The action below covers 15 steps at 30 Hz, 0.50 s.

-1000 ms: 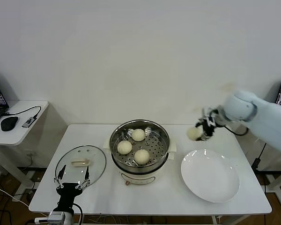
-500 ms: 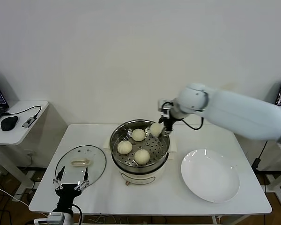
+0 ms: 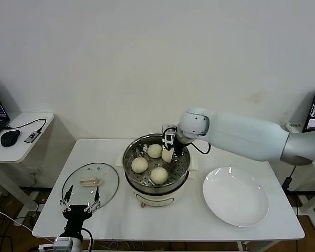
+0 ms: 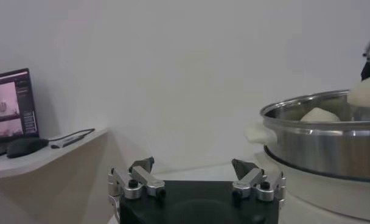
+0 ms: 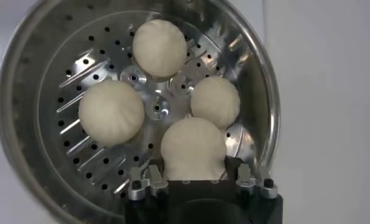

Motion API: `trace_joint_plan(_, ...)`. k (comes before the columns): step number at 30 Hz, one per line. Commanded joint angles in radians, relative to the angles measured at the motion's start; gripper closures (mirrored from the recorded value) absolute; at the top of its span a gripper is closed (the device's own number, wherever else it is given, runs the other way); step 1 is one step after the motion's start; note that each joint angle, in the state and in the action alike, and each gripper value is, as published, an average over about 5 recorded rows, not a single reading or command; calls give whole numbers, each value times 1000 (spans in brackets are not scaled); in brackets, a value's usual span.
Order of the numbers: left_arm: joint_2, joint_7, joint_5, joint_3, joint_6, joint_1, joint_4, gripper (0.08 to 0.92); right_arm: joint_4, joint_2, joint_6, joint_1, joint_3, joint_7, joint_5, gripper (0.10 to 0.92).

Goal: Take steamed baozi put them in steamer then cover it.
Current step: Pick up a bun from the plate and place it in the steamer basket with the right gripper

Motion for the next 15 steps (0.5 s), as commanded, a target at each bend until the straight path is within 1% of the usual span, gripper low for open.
trace_joint_plan(1,-1,0,0,0,-1,0,1,177,-32,39,-14,-45,-14,18,-29,414)
trace_joint_plan(6,-1,0,0,0,-1,0,1,177,-19,24,-14,-49,-1,13,-41,410)
trace_joint_plan(8,-2,0,0,0,-1,1,0,177,-2,7,-14,-39,6,4,-44,385)
trace_joint_plan(13,-2,0,0,1,0,-2,1,177,70,-66,-14,4,47,-23,-36,255)
trace_joint_plan(15,-1,0,0,1,1,-4,2,177,113,-106,-14,19,77,-27,-26,224)
